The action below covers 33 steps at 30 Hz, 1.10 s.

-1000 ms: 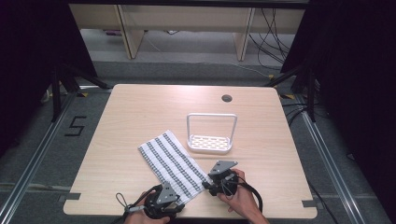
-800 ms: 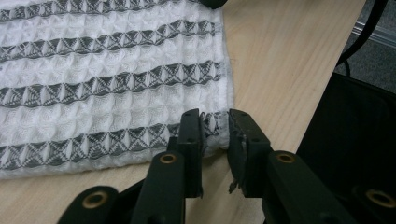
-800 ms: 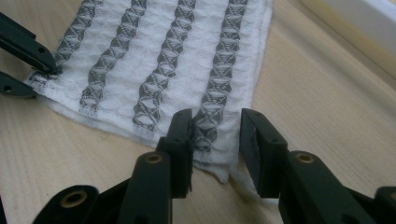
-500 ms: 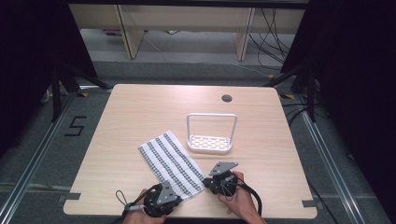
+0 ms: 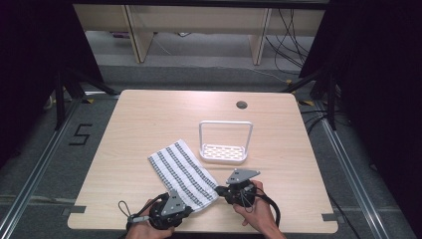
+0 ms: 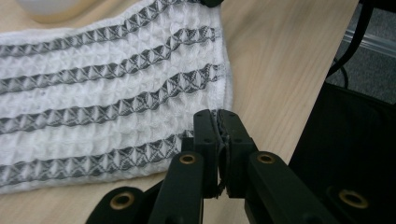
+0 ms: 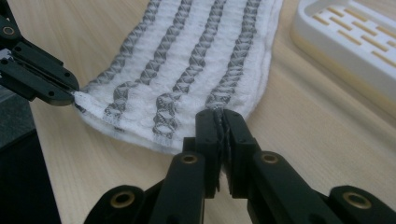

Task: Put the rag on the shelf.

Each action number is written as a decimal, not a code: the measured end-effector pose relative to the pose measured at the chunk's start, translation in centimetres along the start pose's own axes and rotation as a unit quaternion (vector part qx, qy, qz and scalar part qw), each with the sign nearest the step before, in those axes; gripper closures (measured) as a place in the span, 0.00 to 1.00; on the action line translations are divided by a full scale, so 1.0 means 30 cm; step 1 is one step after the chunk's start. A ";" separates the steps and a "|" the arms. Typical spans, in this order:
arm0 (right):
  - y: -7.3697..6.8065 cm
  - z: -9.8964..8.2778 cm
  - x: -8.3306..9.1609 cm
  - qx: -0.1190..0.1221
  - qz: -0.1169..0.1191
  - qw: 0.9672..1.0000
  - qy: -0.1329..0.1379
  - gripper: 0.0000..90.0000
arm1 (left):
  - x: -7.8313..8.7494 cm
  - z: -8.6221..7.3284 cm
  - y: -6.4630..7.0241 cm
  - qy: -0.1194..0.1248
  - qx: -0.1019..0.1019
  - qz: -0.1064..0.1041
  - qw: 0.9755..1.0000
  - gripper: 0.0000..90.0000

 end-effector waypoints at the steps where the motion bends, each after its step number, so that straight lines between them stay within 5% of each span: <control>1: -0.005 0.017 0.012 0.002 0.002 1.000 0.008 0.96 | 0.010 0.005 -0.001 0.002 0.008 -0.001 1.000 0.96; 7: -0.038 0.090 0.046 0.018 0.011 0.999 0.032 0.96 | 0.085 0.047 -0.040 0.036 0.012 0.009 0.999 0.96; 12: -0.080 0.157 0.085 0.023 0.027 0.998 0.047 0.96 | 0.149 0.077 -0.068 0.039 0.004 0.010 0.999 0.96; 20: -0.150 0.282 0.176 0.049 0.048 0.994 0.080 0.97 | 0.302 0.199 -0.126 0.070 -0.007 0.016 0.997 0.96; 27: -0.188 0.383 0.260 0.081 0.043 0.990 0.107 0.97 | 0.390 0.299 -0.167 0.085 -0.020 0.026 0.996 0.96; 32: -0.203 0.429 0.334 0.065 0.049 0.990 0.116 0.97 | 0.448 0.377 -0.203 0.109 -0.022 0.032 0.993 0.96; 33: -0.199 0.445 0.351 0.078 0.044 0.988 0.128 0.97 | 0.454 0.386 -0.208 0.111 -0.022 0.032 0.993 0.96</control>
Point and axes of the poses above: each handheld gripper's, and its own axes: x roughly backward along the jaws, z roughly out of its top, y roughly to its right, the point moved 9 cm from there along -x, roughly forward along the jaws, and after that the axes turned 12 degrees about -x, right-handed, at the moved point
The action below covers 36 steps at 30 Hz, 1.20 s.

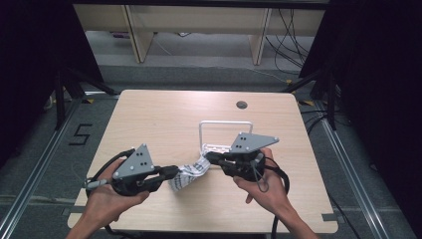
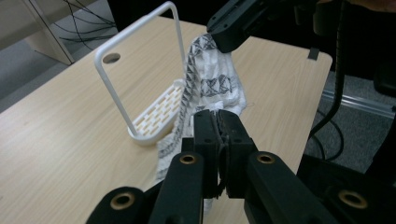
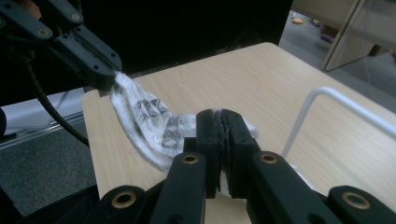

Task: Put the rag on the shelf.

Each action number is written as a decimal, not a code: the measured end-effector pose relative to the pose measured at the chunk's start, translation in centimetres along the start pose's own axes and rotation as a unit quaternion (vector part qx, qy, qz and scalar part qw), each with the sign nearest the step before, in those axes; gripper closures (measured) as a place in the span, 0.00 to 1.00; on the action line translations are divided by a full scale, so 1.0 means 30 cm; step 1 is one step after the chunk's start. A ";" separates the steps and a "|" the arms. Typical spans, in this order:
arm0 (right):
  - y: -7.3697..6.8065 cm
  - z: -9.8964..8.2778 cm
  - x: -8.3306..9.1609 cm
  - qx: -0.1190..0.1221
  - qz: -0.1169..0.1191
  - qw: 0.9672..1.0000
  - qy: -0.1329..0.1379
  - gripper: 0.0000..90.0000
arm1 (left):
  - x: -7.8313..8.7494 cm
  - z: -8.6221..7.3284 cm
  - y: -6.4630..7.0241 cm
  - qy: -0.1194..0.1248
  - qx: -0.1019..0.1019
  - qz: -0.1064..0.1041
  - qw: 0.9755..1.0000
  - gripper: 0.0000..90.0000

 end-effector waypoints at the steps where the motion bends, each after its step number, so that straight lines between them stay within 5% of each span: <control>1: 0.003 0.020 0.028 0.008 -0.004 1.000 0.004 0.97 | 0.004 0.025 -0.014 0.005 0.000 0.000 1.000 0.96; 19: 0.094 0.139 0.193 -0.010 -0.040 0.998 0.049 0.97 | -0.068 0.225 -0.127 0.036 -0.005 -0.001 0.999 0.96; 28: 0.170 0.178 0.216 -0.030 -0.064 0.995 0.068 0.97 | -0.117 0.292 -0.190 0.037 -0.009 0.010 0.999 0.96; 36: 0.237 0.201 0.215 -0.054 -0.076 0.993 0.077 0.97 | -0.173 0.317 -0.280 0.039 0.013 0.028 0.999 0.96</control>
Point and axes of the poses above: each handheld gripper's, and its own axes: x roughly backward along the jaws, z roughly out of its top, y roughly to its right, the point moved 9 cm from there along -x, roughly forward along the jaws, and after that the axes turned 12 degrees about -x, right-handed, at the moved point
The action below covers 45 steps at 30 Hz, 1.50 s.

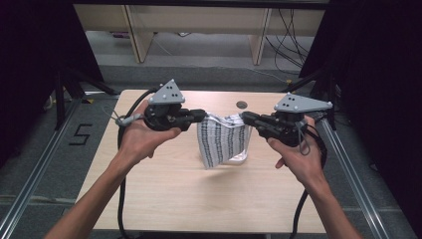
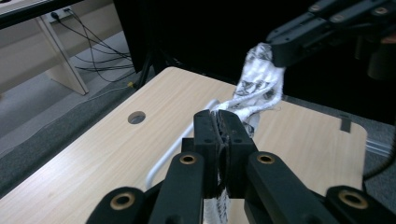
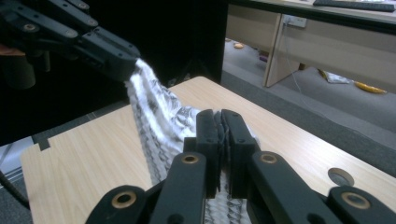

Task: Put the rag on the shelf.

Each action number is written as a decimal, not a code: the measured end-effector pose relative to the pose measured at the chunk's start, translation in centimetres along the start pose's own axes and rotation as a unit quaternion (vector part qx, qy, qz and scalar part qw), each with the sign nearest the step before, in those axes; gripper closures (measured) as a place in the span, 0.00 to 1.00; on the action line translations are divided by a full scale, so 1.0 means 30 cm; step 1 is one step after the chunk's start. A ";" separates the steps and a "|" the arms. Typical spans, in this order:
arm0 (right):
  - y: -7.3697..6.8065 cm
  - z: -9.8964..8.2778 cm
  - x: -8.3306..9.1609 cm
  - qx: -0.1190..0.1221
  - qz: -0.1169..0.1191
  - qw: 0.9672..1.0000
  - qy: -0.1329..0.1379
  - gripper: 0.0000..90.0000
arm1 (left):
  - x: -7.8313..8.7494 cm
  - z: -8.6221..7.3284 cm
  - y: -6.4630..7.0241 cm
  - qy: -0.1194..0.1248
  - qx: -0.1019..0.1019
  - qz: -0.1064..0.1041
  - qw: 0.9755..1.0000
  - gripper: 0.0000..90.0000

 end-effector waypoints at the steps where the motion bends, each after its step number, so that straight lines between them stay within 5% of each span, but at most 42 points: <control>1: 0.016 0.003 -0.008 -0.003 -0.005 1.000 -0.001 0.97 | -0.017 0.003 -0.019 0.002 0.006 0.003 1.000 0.96; 18: 0.122 0.067 -0.064 -0.038 -0.030 0.999 0.006 0.97 | -0.125 0.069 -0.158 0.015 0.040 0.033 0.999 0.96; 22: 0.151 0.080 -0.081 -0.027 -0.038 0.999 0.009 0.97 | -0.154 0.073 -0.183 0.014 0.046 0.040 0.998 0.96; 34: 0.249 0.115 -0.157 -0.072 -0.049 0.996 0.010 0.97 | -0.251 0.065 -0.275 0.026 0.104 0.053 0.993 0.96; 45: 0.349 0.085 -0.271 -0.098 -0.069 0.993 -0.009 0.97 | -0.348 -0.015 -0.341 0.004 0.145 0.067 0.987 0.96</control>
Point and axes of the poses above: each handheld gripper's, and its own axes: x roughly backward along the jaws, z roughly out of its top, y roughly to its right, the point moved 9 cm from there along -x, roughly forward along the jaws, and after that the axes turned 12 degrees about -x, right-handed, at the moved point
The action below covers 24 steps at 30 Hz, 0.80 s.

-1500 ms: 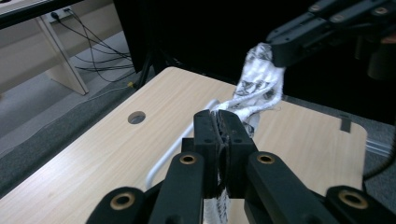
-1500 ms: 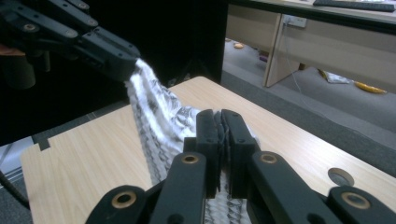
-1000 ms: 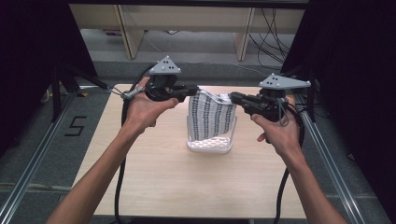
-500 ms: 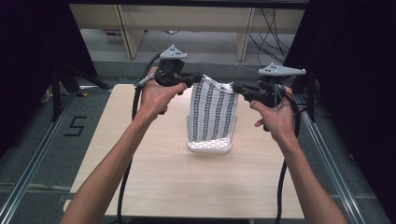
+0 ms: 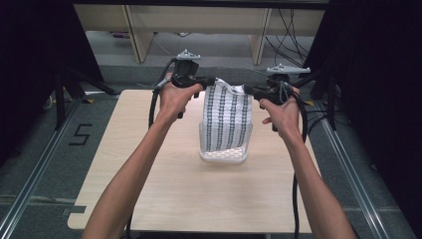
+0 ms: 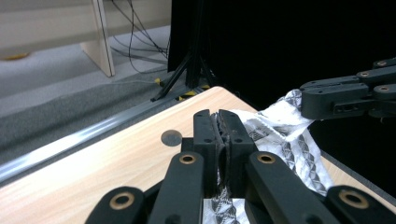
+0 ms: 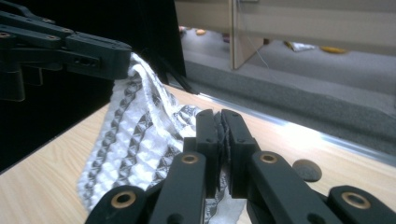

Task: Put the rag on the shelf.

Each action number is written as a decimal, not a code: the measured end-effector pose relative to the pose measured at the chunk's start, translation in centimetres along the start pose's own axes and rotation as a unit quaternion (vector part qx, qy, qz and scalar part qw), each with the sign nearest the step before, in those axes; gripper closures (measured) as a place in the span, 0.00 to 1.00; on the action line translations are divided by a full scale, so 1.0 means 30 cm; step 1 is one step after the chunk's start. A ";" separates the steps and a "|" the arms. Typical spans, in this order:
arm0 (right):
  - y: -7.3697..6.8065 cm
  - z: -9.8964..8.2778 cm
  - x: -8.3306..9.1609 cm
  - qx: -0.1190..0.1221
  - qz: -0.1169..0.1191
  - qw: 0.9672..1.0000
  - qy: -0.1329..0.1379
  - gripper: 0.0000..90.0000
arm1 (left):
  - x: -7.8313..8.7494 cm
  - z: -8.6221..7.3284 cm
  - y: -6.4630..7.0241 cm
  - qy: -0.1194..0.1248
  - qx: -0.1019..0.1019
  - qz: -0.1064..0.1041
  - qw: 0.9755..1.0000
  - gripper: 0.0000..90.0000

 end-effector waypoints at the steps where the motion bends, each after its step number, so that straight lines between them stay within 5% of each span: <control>1: 0.006 -0.003 -0.007 0.002 -0.003 1.000 -0.003 0.97 | 0.000 0.000 0.000 0.000 0.000 0.000 1.000 0.96; 6: 0.031 -0.026 -0.044 -0.013 -0.010 1.000 -0.014 0.96 | -0.041 -0.034 -0.016 -0.011 0.011 0.002 1.000 0.96; 14: 0.075 -0.060 -0.101 -0.006 -0.033 0.999 -0.037 0.96 | -0.095 -0.109 -0.039 -0.037 0.029 0.005 0.999 0.95; 20: 0.097 -0.100 -0.140 -0.022 -0.045 0.997 -0.057 0.94 | -0.115 -0.155 -0.040 -0.056 0.025 0.001 0.998 0.94; 24: 0.116 -0.122 -0.152 -0.026 -0.057 0.995 -0.072 0.83 | -0.125 -0.176 -0.041 -0.072 0.014 0.009 0.997 0.74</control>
Point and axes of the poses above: each handheld gripper's, and its own axes: x roughly backward along the jaws, z roughly out of its top, y roughly to its right, the point moved 9 cm from there along -x, roughly forward along the jaws, and after that the axes turned 12 degrees about -x, right-handed, at the moved point
